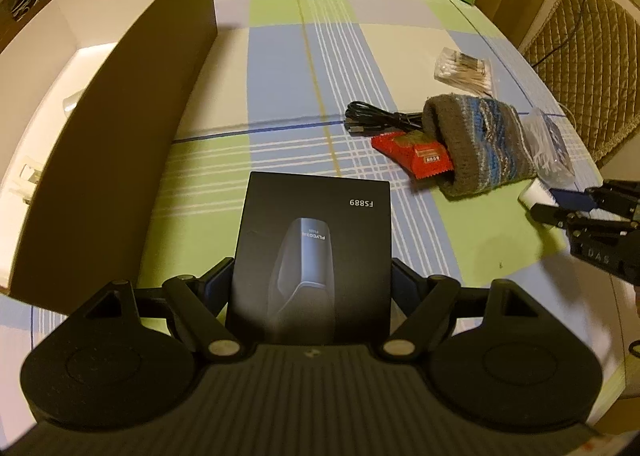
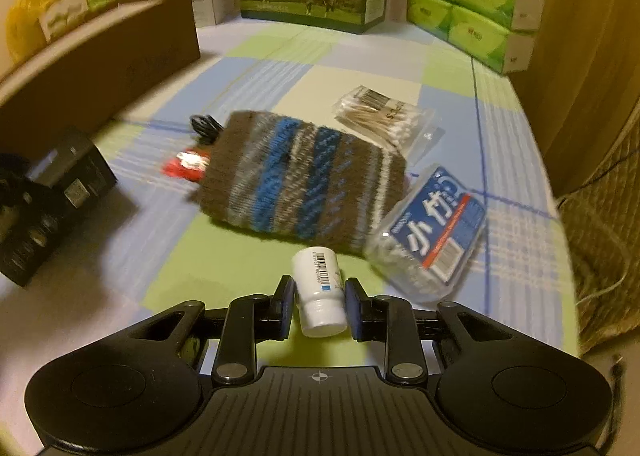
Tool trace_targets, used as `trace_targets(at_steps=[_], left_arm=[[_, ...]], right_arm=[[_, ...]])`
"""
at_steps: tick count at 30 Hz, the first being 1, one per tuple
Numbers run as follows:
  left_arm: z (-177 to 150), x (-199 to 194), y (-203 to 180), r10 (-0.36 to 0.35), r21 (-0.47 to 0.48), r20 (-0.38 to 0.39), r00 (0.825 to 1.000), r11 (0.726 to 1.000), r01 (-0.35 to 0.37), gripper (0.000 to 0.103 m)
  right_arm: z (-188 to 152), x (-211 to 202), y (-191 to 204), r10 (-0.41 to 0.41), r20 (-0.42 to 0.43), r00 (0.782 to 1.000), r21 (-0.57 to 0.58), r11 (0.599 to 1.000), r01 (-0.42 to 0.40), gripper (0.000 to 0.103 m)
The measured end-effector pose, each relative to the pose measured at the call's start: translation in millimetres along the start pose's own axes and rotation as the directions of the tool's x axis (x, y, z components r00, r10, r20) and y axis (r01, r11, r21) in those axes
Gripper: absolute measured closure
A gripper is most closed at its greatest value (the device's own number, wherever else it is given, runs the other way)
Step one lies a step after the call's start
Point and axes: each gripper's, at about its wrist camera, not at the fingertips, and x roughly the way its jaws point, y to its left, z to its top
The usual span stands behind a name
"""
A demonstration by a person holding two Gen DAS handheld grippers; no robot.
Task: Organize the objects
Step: 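Carry the black box and pill bottle into the open box and release both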
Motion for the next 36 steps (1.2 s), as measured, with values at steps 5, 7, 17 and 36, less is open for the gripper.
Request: trace_targets(at_steps=[5,7,17,36], left_arm=[[2,-15,2,-0.021,-0.014,0.027,0.999,1.000,0.022,0.026],[3,-24,4,-0.035,-0.017,0.047,0.998,0.999,0.036,0.026],[20,-81,30,-0.057,-0.037,0.163,0.985,0.997,0.064,0.026],[66,-121,189,0.103,-0.084,0.245,0.964,0.993,-0.085,0.026]], right_arm=[[12,-22,6,0.094,0.049,0.994,0.109,0.989,-0.099,0.079],[18,-31,13,0.124,0.064,0.990,0.118,0.984,-0.131,0.079],[60,-53,80,0.284,0.130,0.950,0.061,0.954,-0.293,0.079],[180,8,239,0.409,0.181,0.895,-0.061,0.913,-0.405,0.079]])
